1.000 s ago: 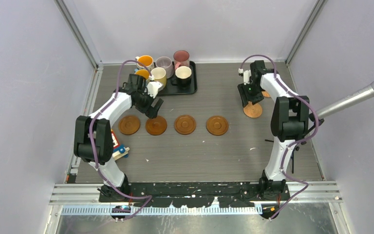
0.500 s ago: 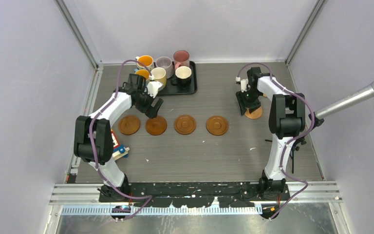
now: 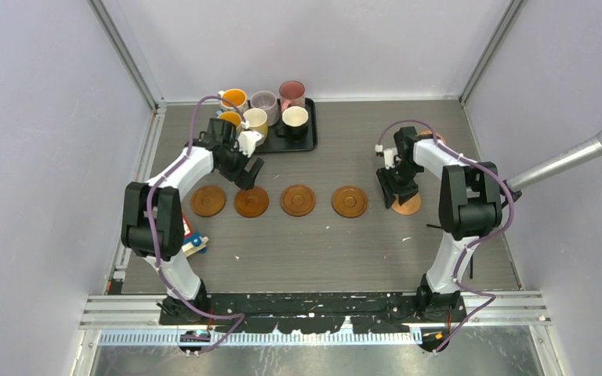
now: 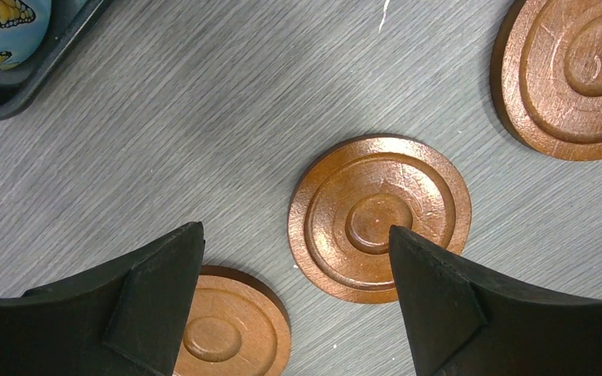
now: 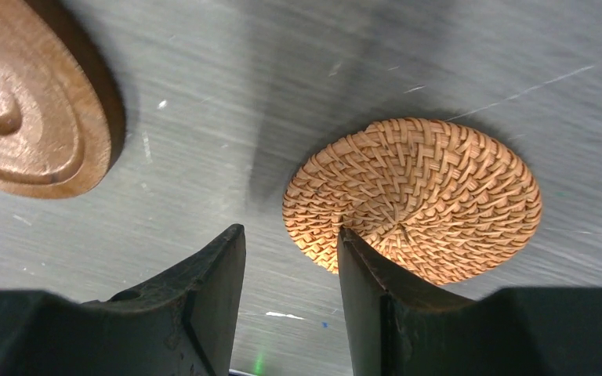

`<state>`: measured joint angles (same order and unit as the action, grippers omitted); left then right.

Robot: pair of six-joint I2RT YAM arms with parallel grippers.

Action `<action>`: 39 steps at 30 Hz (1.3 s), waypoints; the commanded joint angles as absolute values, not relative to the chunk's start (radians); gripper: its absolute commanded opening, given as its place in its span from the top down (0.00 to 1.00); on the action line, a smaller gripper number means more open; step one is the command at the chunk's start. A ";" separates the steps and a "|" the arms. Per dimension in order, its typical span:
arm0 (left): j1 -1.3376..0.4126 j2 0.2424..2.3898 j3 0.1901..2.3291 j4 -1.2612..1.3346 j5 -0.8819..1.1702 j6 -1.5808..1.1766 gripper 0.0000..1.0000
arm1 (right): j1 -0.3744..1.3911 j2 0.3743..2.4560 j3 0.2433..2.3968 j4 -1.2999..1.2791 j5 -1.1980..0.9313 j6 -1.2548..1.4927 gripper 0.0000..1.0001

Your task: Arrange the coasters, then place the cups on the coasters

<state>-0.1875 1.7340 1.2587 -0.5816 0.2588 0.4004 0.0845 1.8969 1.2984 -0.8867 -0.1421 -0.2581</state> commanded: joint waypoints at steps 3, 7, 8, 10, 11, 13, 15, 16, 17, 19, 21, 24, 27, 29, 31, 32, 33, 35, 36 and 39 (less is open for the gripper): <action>-0.179 1.732 1.299 -0.565 0.288 0.403 0.10 | 0.128 1.852 1.256 -0.877 -0.162 -0.237 0.48; -0.179 1.725 1.295 -0.566 0.285 0.405 0.11 | 0.132 1.850 1.267 -0.881 -0.160 -0.239 0.48; -0.179 1.722 1.293 -0.567 0.285 0.405 0.10 | 0.131 1.847 1.272 -0.882 -0.161 -0.241 0.48; -0.180 1.719 1.288 -0.565 0.284 0.406 0.11 | 0.135 1.843 1.286 -0.884 -0.163 -0.242 0.48; -0.179 1.719 1.286 -0.565 0.284 0.407 0.10 | 0.137 1.843 1.294 -0.886 -0.164 -0.242 0.48; -0.179 1.717 1.284 -0.565 0.284 0.408 0.11 | 0.142 1.853 1.317 -0.899 -0.170 -0.242 0.48; -0.179 1.715 1.285 -0.565 0.285 0.408 0.10 | 0.147 1.856 1.346 -0.917 -0.188 -0.243 0.48; -0.179 1.717 1.285 -0.566 0.285 0.409 0.10 | 0.149 1.855 1.359 -0.930 -0.205 -0.245 0.48; -0.179 1.717 1.286 -0.565 0.284 0.411 0.11 | 0.150 1.851 1.375 -0.943 -0.221 -0.245 0.47; -0.179 1.719 1.287 -0.565 0.284 0.411 0.11 | 0.152 1.841 1.407 -0.962 -0.249 -0.244 0.47; -0.179 1.722 1.287 -0.565 0.285 0.409 0.11 | 0.153 1.837 1.453 -0.971 -0.247 -0.239 0.47; -0.179 1.725 1.290 -0.560 0.288 0.407 0.11 | 0.152 1.854 1.528 -0.910 -0.137 -0.201 0.44; -0.180 1.733 1.296 -0.557 0.293 0.402 0.11 | 0.150 1.929 1.637 -0.848 0.059 -0.155 0.43; -0.180 1.742 1.304 -0.561 0.296 0.399 0.11 | 0.138 1.994 1.720 -0.824 0.133 -0.108 0.40; -0.180 1.744 1.303 -0.560 0.296 0.397 0.11 | 0.118 2.045 1.773 -0.785 0.151 -0.077 0.38; -0.179 1.744 1.300 -0.560 0.296 0.396 0.11 | 0.107 2.069 1.796 -0.767 0.168 -0.068 0.38; -0.179 1.742 1.299 -0.559 0.295 0.395 0.10 | 0.102 2.097 1.824 -0.754 0.183 -0.060 0.37; -0.179 1.736 1.290 -0.553 0.293 0.393 0.11 | 0.076 2.158 1.883 -0.742 0.213 -0.042 0.37; -0.179 1.732 1.283 -0.548 0.293 0.390 0.11 | 0.067 2.184 1.909 -0.734 0.232 -0.040 0.38; -0.179 1.723 1.269 -0.544 0.293 0.382 0.11 | 0.038 2.222 1.936 -0.659 0.302 -0.044 0.43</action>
